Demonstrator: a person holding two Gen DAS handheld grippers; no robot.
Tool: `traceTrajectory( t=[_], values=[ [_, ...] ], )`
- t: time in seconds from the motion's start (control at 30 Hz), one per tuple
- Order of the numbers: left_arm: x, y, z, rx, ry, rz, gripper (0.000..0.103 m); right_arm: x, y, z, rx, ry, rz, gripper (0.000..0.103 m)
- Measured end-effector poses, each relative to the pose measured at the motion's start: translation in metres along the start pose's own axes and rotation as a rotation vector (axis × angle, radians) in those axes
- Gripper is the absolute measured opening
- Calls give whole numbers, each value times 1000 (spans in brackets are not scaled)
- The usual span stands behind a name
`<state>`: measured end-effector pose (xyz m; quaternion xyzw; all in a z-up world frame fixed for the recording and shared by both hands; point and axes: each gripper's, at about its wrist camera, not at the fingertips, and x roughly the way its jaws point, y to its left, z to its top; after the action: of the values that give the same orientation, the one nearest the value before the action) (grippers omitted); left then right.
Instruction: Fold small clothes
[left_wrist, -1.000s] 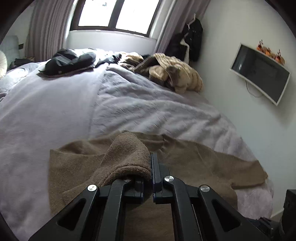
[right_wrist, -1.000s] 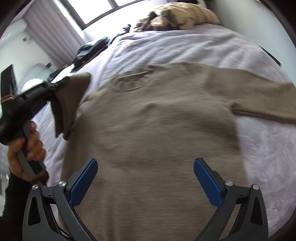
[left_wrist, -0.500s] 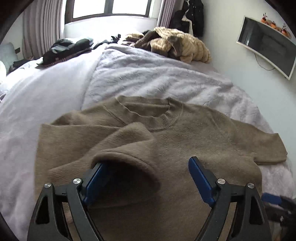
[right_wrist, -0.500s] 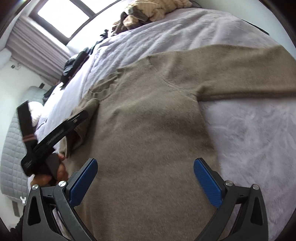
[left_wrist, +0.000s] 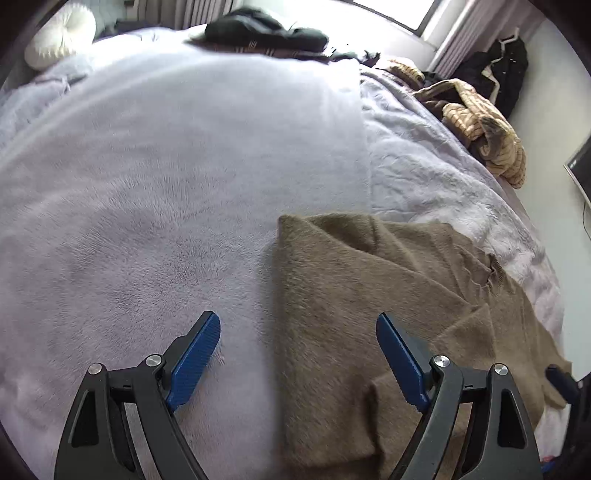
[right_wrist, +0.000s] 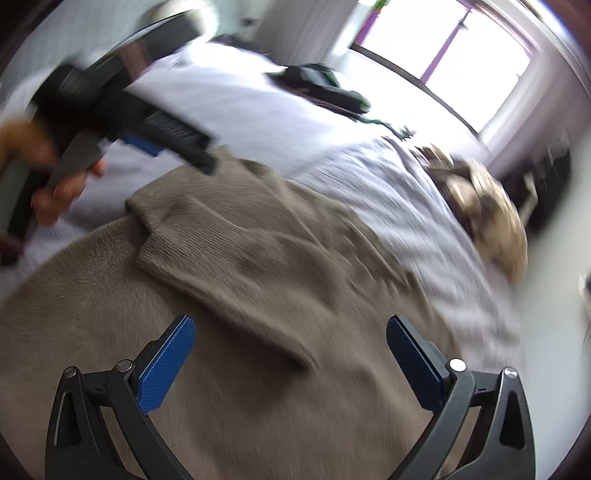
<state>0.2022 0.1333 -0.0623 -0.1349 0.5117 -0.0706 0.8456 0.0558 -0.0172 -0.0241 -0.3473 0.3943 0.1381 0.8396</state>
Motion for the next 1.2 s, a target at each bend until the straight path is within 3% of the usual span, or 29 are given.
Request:
traceTrajectory(
  t=[0.07,0.1,0.17,0.2,0.23,0.33,0.4,0.5,0.53,0.6,0.67,0.7,0.77,0.8,0.83,0.87,0.9,1.03,1.1,1.2],
  values=[
    [9,4,1,-10,21,-18,87,15,12,6,-58,16,-18,100],
    [13,6,2,-9,33,-24,87,25,16,9,-84,31,-12,90],
    [18,3,0,4,37,-20,87,31,13,11,-62,48,59,54],
    [19,2,0,13,37,-19,87,31,5,11,-11,49,107,21],
    [20,0,0,24,35,-18,87,26,-9,9,71,30,147,18],
    [20,-6,4,56,33,-20,87,15,-53,-7,328,-30,177,18],
    [21,-10,7,66,35,-30,87,15,-104,-36,601,-48,203,18],
    [24,-15,9,76,39,-31,87,28,-166,-99,1026,-35,284,19],
    [25,-17,9,79,40,-27,87,35,-180,-123,1145,-13,320,23],
    [28,-19,9,81,45,-27,87,46,-193,-154,1284,19,384,27],
    [31,-22,10,81,49,-29,87,52,-196,-177,1385,10,468,61],
    [32,-23,10,82,52,-30,80,53,-196,-184,1426,-16,494,76],
    [35,-28,10,85,68,-56,56,57,-197,-194,1497,-58,533,76],
    [34,-31,11,86,67,-69,37,62,-199,-195,1514,-56,527,76],
    [31,-34,11,93,58,-70,16,67,-202,-195,1525,-43,516,66],
    [26,-38,13,103,42,-65,15,69,-203,-191,1520,-21,500,52],
    [20,-39,14,106,21,-58,13,71,-204,-185,1499,-3,489,8],
    [13,-26,17,108,-22,-31,11,57,-216,-158,1368,-78,457,8],
    [24,-16,16,95,10,-13,11,56,-217,-156,1315,-48,385,8],
    [26,-2,14,41,15,-25,12,67,-213,-179,1339,90,316,8]
  ],
)
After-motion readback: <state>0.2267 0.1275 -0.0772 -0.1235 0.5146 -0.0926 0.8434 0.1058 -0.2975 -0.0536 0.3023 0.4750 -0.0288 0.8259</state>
